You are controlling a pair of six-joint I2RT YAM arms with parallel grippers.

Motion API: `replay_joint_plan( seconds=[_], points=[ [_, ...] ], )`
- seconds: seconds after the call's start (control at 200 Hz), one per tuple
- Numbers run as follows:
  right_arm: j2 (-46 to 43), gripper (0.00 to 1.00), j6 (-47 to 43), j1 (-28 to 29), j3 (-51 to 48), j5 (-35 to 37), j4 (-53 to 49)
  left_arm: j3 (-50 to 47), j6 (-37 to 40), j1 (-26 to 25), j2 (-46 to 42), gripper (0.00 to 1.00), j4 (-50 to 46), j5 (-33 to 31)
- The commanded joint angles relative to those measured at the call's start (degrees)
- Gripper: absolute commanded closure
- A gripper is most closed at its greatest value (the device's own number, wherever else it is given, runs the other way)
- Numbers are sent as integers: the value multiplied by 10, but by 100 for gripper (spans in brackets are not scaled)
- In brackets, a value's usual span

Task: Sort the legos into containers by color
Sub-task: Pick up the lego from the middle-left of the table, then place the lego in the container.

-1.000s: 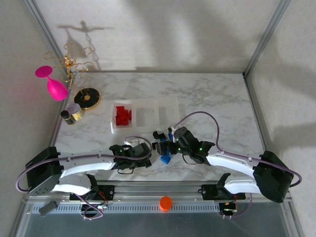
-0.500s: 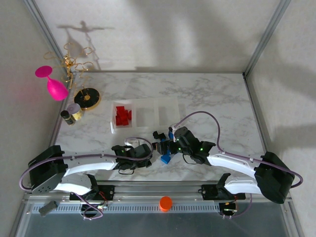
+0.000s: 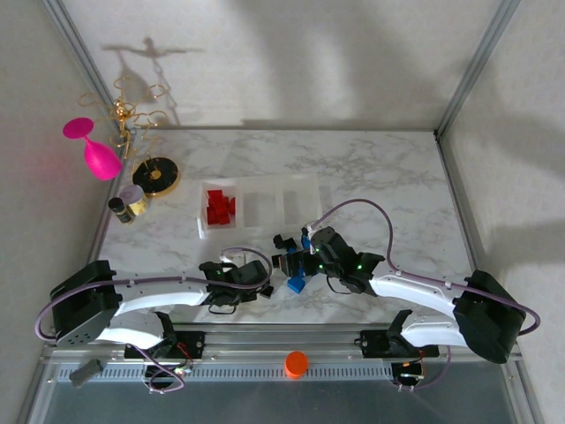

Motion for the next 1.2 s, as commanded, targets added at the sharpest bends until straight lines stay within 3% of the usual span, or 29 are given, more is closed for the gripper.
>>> replay_joint_plan(
  seconds=[0.0, 0.21, 0.446, 0.611, 0.846, 1.192],
  points=[
    [2, 1, 3, 4, 6, 11, 14, 19, -12, -3, -18, 67, -41, -38],
    [-28, 1, 22, -11, 1, 11, 33, 67, 18, 18, -52, 68, -79, -85],
    [-43, 1, 30, -67, 5, -12, 33, 155, 126, 120, -46, 68, -66, -116],
    [-46, 1, 25, -85, 16, -17, 40, 240, 203, 185, 18, 68, -26, -112],
    [-48, 1, 29, -104, 11, -24, 57, 340, 251, 254, 143, 68, 18, -107],
    [-32, 1, 33, -112, 10, -34, 71, 431, 274, 271, 285, 67, 39, -92]
  ],
)
